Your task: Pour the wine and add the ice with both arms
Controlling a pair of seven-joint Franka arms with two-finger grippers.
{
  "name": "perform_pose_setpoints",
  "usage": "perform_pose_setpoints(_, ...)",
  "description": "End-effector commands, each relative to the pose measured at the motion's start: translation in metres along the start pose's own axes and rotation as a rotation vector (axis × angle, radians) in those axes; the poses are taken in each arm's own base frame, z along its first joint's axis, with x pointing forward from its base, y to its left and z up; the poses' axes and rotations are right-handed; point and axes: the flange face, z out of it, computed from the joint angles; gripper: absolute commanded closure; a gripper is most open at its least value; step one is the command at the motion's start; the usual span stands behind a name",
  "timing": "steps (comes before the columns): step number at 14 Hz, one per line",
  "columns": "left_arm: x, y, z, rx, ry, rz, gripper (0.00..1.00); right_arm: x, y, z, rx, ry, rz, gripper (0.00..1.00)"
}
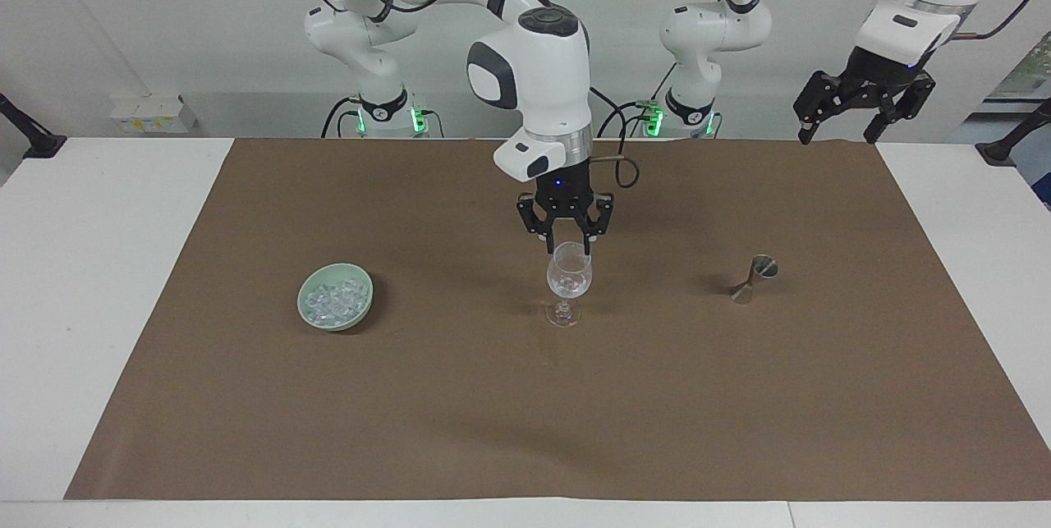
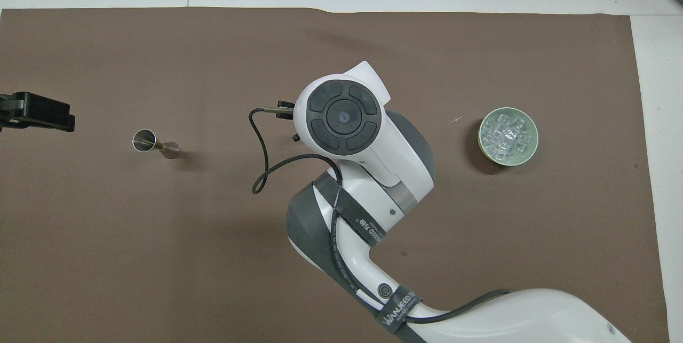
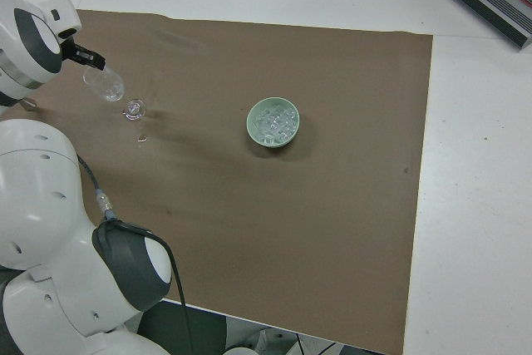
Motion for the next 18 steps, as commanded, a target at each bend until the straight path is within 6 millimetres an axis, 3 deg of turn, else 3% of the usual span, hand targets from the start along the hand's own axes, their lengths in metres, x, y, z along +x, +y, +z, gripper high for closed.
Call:
perform_pose_setpoints(1,-0.007,0.004,-0.001,0.025,0.017,0.02,0.0,0.005,0.028,-0.022,-0.044,0.022,0.046,0.0)
perform_pose_setpoints(6,-0.004,0.005,-0.007,0.026,0.049,0.021,0.0,0.023,0.11,-0.052,-0.111,0.052,0.126,0.0)
perform_pose_setpoints(9,-0.004,0.014,-0.007,0.018,0.053,0.031,0.0,0.023,0.16,-0.067,-0.139,0.039,0.126,0.0)
perform_pose_setpoints(12,-0.003,0.009,-0.004,0.013,0.053,0.029,0.0,0.024,0.208,-0.079,-0.186,-0.033,0.084,0.0)
perform_pose_setpoints(15,-0.004,0.007,-0.003,0.013,0.052,0.029,0.0,0.027,0.244,-0.11,-0.202,-0.1,0.052,0.0)
perform_pose_setpoints(18,-0.006,0.008,-0.002,0.014,0.035,0.026,0.0,0.034,0.258,-0.121,-0.184,-0.125,0.038,0.0)
